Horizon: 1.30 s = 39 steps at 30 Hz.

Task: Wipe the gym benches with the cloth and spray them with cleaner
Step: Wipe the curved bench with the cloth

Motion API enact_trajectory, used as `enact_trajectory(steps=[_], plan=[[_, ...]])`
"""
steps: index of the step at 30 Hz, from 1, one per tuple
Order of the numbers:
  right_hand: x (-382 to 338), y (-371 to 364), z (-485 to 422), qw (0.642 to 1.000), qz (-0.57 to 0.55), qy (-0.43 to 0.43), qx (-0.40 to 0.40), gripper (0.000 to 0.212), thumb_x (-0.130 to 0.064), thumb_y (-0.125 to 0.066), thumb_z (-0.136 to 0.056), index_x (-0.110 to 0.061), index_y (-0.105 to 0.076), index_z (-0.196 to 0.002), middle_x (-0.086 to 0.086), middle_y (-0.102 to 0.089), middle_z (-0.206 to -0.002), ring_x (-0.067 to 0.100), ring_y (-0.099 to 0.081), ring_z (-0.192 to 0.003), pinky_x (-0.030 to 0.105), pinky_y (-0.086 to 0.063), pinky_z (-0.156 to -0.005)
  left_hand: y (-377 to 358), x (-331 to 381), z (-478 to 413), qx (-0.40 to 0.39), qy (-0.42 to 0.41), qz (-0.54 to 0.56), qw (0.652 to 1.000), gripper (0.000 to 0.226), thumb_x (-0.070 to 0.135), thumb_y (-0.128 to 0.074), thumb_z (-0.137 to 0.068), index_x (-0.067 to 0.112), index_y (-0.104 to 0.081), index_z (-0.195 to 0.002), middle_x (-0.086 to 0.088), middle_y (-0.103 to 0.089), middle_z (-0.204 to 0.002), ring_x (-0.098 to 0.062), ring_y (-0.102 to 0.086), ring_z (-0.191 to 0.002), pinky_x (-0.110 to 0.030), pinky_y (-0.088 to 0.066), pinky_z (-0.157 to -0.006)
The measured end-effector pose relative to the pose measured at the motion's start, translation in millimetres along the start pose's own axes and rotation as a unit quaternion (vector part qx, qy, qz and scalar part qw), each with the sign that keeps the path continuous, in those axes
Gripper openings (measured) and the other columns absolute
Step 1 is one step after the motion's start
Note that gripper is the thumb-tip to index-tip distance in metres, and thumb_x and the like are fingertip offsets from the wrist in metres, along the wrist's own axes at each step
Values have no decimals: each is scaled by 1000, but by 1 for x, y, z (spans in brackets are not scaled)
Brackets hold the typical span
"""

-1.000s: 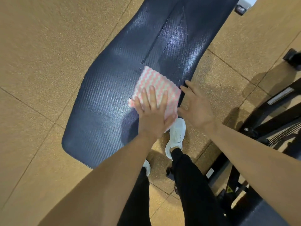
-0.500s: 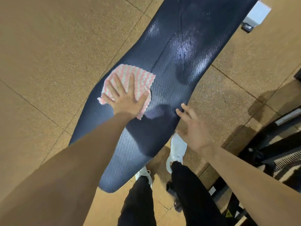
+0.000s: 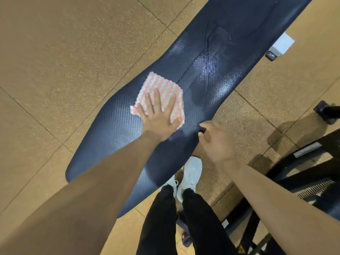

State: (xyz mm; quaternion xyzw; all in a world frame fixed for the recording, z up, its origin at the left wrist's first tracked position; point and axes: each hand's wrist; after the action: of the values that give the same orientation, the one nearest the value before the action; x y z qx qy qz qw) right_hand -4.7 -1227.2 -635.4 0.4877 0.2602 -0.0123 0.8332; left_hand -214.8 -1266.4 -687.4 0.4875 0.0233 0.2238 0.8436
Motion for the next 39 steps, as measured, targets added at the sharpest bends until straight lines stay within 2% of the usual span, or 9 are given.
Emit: enact_trajectory(steps=[4,8,10,12,16,24,27,31,39], plan=[[-36,9,0,998,10,53,45,31,-18,-54,-98,-11,-64,-127,4,-60,-133,25,-59,-114,37,-46,-102,-25,30,35,-13,-95,19,995,76,63,-32,-92,40,-8,-161,-14,16,-169,-43,18,-153,-68,13,-116],[-57,-2,-2,995,65,74,-24,43,-26,-41,-106,-16,-46,-148,-4,-34,-160,20,-51,-130,28,-40,-96,-16,12,57,-3,-152,122,981,72,37,-31,-102,17,1,-163,-7,16,-170,-25,17,-156,-53,5,-126],[-50,-20,-9,995,57,78,-27,51,-32,-36,-108,-15,-33,-156,1,-23,-166,23,-33,-148,39,-37,-115,-6,-15,63,86,-99,172,976,69,31,-40,-104,12,-9,-163,-9,4,-171,-23,6,-158,-44,-1,-127],[-44,-40,-21,984,119,103,-82,65,-50,-29,-106,-22,-12,-162,6,-6,-170,37,-2,-155,55,-16,-125,1,-44,63,126,7,142,982,72,36,-46,-100,15,-17,-162,-11,-3,-171,-30,-1,-157,-49,-10,-126],[-58,-68,-56,965,225,96,-99,80,-80,-24,-91,-47,5,-157,1,19,-169,60,14,-145,77,7,-112,9,-73,52,49,121,73,989,99,62,-53,-84,21,-8,-162,-9,6,-171,-39,6,-156,-57,-9,-125],[-100,-45,-181,943,284,170,-24,84,-86,-13,-85,-47,-6,-158,6,5,-170,61,4,-147,79,6,-109,8,-42,39,11,187,62,980,140,87,-57,-64,11,12,-160,-17,21,-167,-45,18,-152,-66,-6,-121],[-101,-34,-208,927,307,213,-23,83,-84,-9,-85,-46,-11,-159,6,-2,-170,59,0,-148,78,1,-110,9,-30,37,4,182,52,982,140,91,-54,-62,22,20,-159,-14,27,-165,-45,21,-152,-67,-4,-121],[-77,-29,-197,923,290,251,-22,78,-79,-17,-90,-43,-17,-159,7,-8,-170,54,-3,-150,75,-2,-115,10,-19,38,12,172,51,984,135,90,-58,-61,34,18,-158,-12,24,-167,-45,18,-152,-68,-6,-120],[24,-9,-114,924,276,262,-39,75,-73,-30,-96,-36,-19,-160,9,-6,-170,43,3,-155,68,-3,-119,24,14,30,10,150,32,988,132,84,-63,-63,27,5,-161,-7,10,-170,-39,6,-155,-64,-13,-121]])
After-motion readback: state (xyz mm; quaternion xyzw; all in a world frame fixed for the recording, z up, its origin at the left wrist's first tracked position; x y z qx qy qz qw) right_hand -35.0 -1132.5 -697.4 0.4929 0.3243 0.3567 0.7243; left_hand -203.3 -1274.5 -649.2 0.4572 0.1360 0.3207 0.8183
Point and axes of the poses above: each hand's wrist, its own z-axis away from the middle knuckle, its own y-axis out of the back of the hand, x = y × z
